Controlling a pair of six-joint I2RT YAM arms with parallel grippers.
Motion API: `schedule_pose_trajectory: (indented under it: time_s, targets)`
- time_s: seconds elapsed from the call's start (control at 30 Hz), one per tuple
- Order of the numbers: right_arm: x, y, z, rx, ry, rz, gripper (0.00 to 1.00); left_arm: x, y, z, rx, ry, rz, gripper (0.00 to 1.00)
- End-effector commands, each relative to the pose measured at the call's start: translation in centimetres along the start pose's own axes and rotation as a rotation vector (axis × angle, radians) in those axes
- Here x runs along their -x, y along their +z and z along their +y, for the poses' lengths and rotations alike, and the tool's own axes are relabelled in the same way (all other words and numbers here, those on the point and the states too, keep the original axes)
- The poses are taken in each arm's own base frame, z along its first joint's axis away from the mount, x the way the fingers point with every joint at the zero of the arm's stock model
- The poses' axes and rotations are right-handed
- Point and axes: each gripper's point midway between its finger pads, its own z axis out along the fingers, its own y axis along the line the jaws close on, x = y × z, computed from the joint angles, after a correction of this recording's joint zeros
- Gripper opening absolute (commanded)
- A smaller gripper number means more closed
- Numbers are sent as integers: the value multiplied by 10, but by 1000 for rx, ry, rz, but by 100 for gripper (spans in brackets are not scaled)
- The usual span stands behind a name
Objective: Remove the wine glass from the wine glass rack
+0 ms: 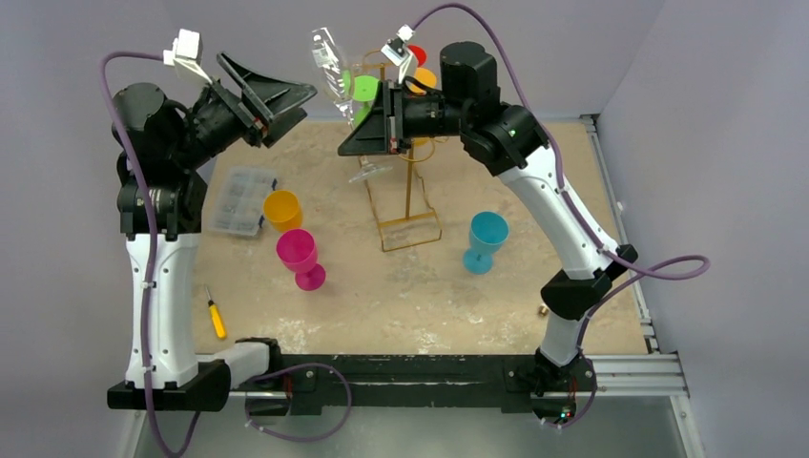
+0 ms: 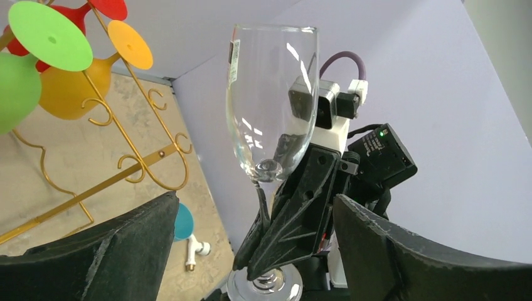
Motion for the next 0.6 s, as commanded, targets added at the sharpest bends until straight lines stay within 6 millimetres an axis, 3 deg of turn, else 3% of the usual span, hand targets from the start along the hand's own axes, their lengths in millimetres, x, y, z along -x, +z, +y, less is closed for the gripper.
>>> schedule_pose_trajectory:
  time_s: [0.0,0.57]
  targets:
    - [9,-12,37,110,-121,-40,0,10,4,-17,-92,10,-11,89]
    - [-16,-1,65,264,-144,66,0,14,14,-36,-214,-20,42,71]
